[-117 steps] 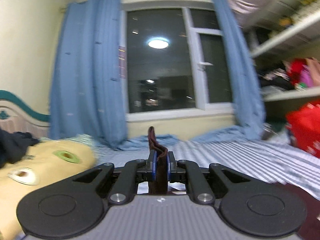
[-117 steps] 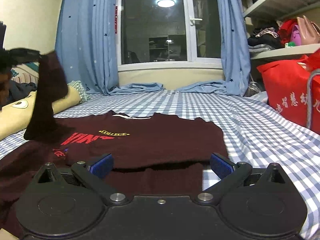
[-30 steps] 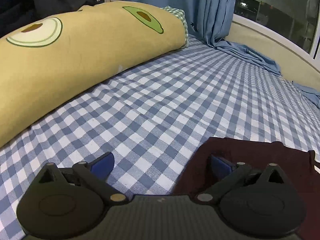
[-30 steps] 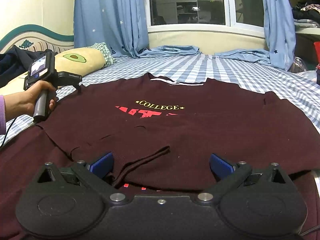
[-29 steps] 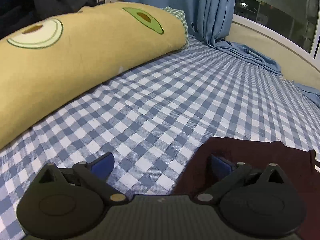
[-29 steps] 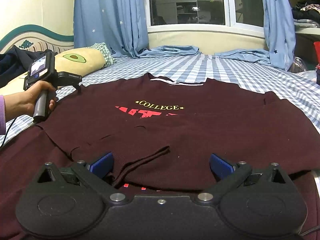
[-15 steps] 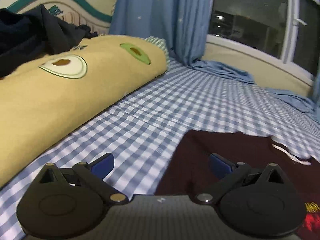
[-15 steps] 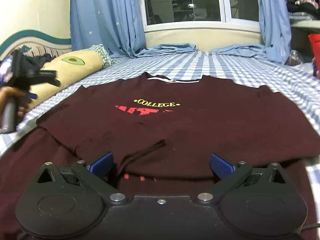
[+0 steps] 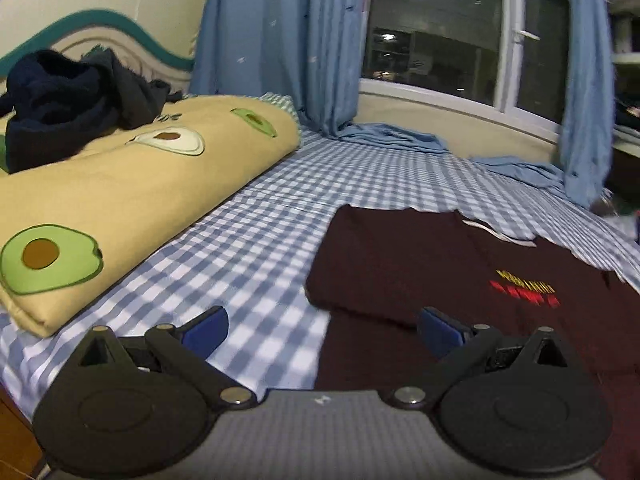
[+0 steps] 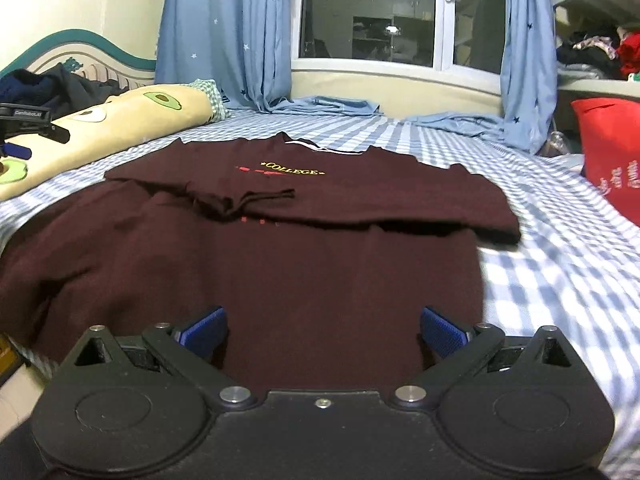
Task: Fold small clothes
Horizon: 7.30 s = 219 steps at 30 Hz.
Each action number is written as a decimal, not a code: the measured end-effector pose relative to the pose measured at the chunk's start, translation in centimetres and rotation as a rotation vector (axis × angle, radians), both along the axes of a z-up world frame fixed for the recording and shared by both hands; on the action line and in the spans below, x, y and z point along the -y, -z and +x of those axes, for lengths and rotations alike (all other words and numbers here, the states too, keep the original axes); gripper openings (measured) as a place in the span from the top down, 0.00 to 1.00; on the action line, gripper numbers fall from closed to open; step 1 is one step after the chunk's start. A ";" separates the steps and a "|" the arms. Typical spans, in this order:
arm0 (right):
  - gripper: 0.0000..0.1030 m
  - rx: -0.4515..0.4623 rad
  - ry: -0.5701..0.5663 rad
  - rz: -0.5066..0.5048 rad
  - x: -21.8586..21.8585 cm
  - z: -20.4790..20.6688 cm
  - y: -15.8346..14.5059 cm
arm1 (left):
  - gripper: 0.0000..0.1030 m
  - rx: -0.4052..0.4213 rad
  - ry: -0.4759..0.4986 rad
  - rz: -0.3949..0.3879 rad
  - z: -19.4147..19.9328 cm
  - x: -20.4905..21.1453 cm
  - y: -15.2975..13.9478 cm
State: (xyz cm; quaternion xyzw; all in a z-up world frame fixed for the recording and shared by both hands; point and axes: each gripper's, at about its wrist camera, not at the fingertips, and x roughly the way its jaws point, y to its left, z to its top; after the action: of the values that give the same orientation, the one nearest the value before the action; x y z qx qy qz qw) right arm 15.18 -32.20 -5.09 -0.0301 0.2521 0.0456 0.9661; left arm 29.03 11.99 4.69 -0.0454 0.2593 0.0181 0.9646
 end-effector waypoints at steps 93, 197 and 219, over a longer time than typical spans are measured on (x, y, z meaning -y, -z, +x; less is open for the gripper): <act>0.87 0.372 -0.093 -0.622 -6.0 -10.7 -2.4 | 0.47 0.313 0.218 0.687 -20.8 11.3 13.3; 0.01 -0.012 0.242 -0.297 10.4 31.7 -2.0 | 0.01 -0.179 0.149 0.022 17.4 7.8 1.4; 0.01 -0.104 0.098 -0.109 12.1 34.5 -0.5 | 0.00 -0.211 0.012 0.058 17.2 8.2 7.7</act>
State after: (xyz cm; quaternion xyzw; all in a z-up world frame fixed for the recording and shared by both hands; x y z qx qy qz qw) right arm 49.64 -44.34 -4.54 -0.0677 0.3054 -0.0140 0.9497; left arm 46.19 3.81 -3.02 -0.0137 0.3592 0.0243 0.9328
